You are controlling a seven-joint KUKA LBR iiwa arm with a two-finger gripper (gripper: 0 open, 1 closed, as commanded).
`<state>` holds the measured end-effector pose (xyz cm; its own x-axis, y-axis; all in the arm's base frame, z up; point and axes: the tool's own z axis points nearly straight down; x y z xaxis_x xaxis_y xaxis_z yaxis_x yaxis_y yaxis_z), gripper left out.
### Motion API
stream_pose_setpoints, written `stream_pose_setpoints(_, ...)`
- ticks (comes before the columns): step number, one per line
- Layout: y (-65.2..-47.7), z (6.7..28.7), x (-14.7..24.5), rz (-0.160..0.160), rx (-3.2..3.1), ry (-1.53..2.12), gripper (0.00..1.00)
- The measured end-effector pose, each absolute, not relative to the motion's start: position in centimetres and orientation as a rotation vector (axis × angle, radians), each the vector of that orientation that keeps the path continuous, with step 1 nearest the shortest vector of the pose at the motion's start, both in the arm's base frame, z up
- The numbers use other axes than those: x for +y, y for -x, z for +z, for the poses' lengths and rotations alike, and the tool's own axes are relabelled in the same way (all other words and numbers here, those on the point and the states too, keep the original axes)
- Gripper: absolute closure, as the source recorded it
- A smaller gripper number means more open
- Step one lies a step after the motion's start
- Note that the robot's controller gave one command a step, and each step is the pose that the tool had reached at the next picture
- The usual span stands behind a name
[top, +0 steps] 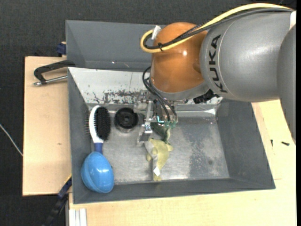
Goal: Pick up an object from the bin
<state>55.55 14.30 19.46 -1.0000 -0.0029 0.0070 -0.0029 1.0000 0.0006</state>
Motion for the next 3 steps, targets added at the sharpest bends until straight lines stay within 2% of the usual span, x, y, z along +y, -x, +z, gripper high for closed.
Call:
stream_pose_setpoints(1,-58.8,9.1,12.7,-0.009,-3.158,0.017,0.00)
stream_pose_setpoints(2,-59.2,9.3,12.7,-0.014,-3.175,0.021,1.00)
stream_pose_setpoints(3,-57.1,21.8,13.9,-0.008,-3.155,0.022,1.00)
